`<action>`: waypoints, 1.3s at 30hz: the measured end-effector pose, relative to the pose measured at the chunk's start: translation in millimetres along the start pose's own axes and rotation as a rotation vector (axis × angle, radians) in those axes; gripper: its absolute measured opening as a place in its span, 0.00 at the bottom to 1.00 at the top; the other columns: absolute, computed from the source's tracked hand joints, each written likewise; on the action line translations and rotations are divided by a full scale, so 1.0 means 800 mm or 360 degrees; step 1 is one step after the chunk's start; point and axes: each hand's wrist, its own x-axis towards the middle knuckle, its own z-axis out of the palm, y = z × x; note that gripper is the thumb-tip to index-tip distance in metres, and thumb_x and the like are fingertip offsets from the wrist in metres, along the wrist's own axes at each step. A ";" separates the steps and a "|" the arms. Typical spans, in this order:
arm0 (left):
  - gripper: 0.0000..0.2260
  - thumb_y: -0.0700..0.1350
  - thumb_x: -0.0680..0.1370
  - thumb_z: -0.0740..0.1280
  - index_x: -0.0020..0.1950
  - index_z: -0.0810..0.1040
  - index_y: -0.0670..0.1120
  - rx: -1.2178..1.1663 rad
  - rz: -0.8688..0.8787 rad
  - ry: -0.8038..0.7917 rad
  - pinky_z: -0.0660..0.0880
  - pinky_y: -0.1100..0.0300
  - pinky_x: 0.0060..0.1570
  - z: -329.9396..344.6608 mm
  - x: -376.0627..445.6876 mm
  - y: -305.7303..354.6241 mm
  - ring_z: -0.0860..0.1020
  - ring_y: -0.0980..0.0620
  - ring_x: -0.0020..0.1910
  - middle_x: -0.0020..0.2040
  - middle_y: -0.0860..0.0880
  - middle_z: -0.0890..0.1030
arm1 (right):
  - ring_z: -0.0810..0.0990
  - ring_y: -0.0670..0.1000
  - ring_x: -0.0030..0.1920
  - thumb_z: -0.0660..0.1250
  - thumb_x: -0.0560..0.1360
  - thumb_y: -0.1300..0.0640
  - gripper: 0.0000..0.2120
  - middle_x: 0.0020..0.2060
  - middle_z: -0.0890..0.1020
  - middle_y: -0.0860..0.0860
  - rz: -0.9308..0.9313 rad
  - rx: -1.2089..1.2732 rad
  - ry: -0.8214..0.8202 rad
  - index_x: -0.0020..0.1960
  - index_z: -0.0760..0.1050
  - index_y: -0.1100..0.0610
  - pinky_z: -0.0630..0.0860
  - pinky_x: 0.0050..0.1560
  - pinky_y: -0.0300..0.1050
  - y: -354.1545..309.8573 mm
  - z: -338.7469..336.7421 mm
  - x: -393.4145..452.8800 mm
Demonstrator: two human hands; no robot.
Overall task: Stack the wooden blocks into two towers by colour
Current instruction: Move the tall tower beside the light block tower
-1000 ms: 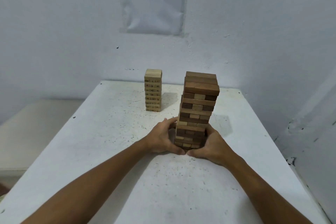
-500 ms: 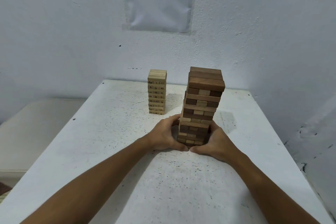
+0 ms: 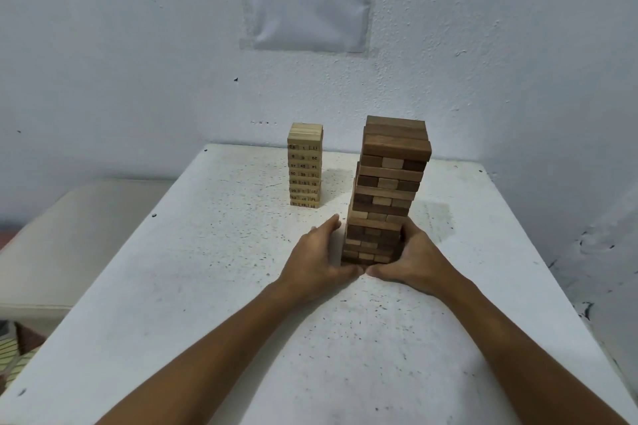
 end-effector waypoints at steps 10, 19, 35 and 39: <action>0.45 0.46 0.67 0.76 0.78 0.56 0.52 -0.0786 -0.0141 0.0390 0.65 0.53 0.72 0.037 -0.047 0.036 0.64 0.58 0.71 0.73 0.54 0.66 | 0.78 0.45 0.55 0.83 0.59 0.55 0.49 0.55 0.79 0.45 0.0006 -0.0033 -0.0002 0.73 0.62 0.50 0.75 0.48 0.27 -0.004 0.000 -0.002; 0.43 0.63 0.65 0.71 0.74 0.61 0.48 -0.1184 -0.0059 0.0561 0.75 0.68 0.53 0.054 -0.031 0.064 0.77 0.58 0.61 0.65 0.50 0.76 | 0.78 0.44 0.54 0.80 0.63 0.65 0.44 0.53 0.78 0.42 0.0052 0.0075 -0.0018 0.71 0.63 0.49 0.77 0.45 0.28 0.002 0.001 0.002; 0.43 0.47 0.56 0.85 0.67 0.70 0.47 -0.0873 -0.0201 0.0832 0.75 0.72 0.52 0.082 -0.002 0.065 0.78 0.66 0.52 0.54 0.56 0.80 | 0.79 0.36 0.53 0.75 0.69 0.66 0.36 0.54 0.79 0.42 -0.0095 0.0069 -0.0008 0.72 0.65 0.54 0.75 0.48 0.29 0.017 0.000 0.012; 0.40 0.46 0.57 0.85 0.66 0.71 0.48 -0.0861 -0.0197 0.0848 0.74 0.74 0.50 0.081 -0.002 0.065 0.78 0.67 0.51 0.52 0.57 0.81 | 0.78 0.34 0.52 0.76 0.68 0.67 0.37 0.53 0.78 0.40 -0.0117 0.0040 -0.0024 0.73 0.64 0.53 0.75 0.47 0.28 0.020 -0.003 0.016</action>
